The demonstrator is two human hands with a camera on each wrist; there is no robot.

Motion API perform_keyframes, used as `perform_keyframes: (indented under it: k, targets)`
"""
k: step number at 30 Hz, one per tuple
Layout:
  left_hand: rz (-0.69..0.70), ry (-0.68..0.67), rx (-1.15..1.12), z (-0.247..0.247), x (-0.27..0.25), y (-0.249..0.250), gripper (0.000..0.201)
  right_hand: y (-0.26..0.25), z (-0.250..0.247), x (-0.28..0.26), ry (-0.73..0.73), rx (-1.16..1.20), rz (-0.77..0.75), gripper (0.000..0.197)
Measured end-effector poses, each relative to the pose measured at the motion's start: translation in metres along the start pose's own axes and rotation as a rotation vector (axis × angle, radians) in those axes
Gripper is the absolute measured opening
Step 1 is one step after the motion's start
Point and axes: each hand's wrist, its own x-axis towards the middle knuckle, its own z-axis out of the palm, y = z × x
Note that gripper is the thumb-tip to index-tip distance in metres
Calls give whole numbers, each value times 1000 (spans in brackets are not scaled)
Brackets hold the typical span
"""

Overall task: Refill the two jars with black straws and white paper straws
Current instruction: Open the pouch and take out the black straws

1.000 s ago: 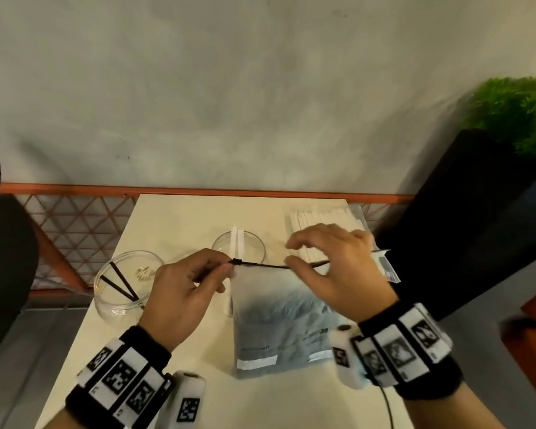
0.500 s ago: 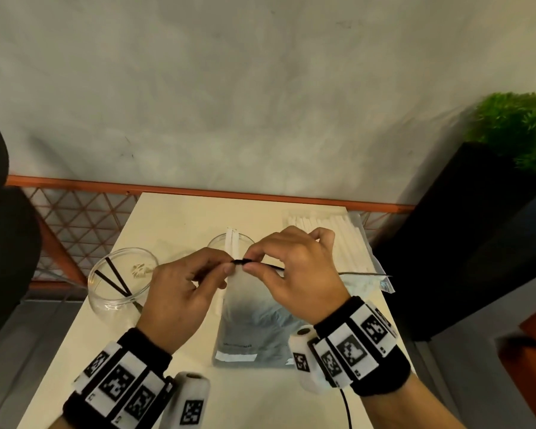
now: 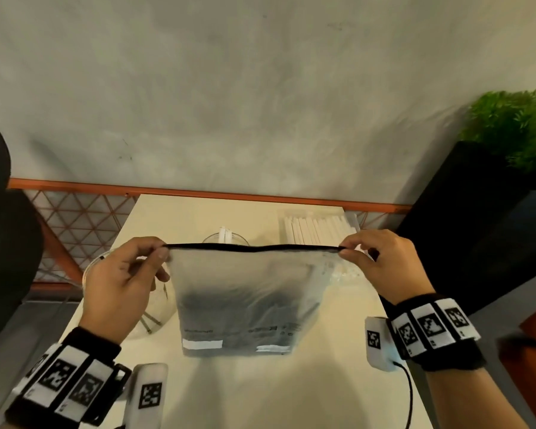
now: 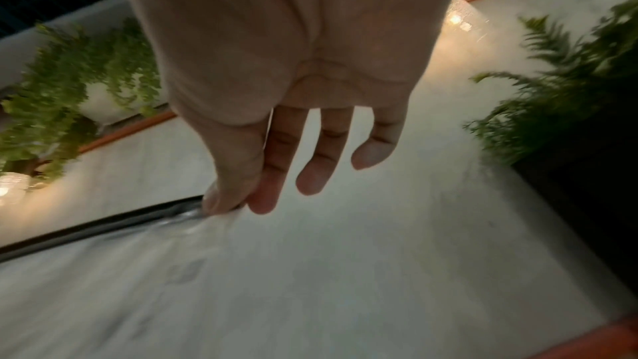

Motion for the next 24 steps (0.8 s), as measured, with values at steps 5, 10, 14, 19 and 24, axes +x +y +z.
perform_keyframes:
  k: [5,10,14,19,24]
  targets:
    - [10,-17,5,9,-3,8,14,5,3,0,5,199,159,9]
    - [-50,-201,-180,27,-8,24,4,-16,13,-4,-31,879,353,9]
    - [106,-307,30,37,-12,36,11,-22,20,-7,-34,771,362,30]
    - [-10,-446,319,46,-2,42,19,-27,19,-15,-47,493,131,44]
    - [-59,-652,499,50,5,53,36,-31,16,-20,-283,85,-148,57]
